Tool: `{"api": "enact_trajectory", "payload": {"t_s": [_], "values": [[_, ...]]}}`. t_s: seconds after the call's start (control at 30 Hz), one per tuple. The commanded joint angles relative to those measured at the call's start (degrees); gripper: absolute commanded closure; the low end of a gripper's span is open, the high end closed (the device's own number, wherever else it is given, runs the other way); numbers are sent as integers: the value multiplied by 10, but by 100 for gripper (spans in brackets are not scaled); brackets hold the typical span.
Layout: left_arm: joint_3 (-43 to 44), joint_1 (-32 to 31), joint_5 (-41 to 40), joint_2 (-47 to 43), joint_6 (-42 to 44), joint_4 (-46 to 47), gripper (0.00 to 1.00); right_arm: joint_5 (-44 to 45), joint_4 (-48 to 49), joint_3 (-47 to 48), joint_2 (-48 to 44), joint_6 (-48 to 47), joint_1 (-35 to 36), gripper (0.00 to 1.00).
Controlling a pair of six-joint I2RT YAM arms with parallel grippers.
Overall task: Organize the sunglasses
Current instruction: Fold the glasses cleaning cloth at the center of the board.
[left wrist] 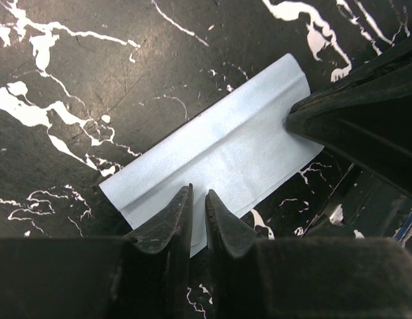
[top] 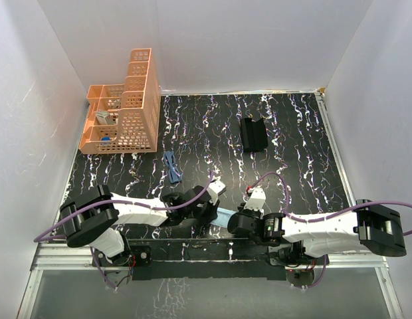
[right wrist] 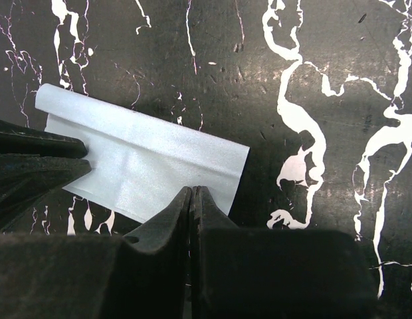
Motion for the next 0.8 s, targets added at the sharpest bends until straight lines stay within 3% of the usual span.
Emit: {"api": "enact_trajectory", "payload": {"t_s": [0.0,0.77], "values": [[-13,-7,-4,-23,-10,-23,88,-1,10,6,-4,3,-3,100],[-56,-34,-35,-88,-44,-97,89,-3,8,17,12,1,-2,100]]}}
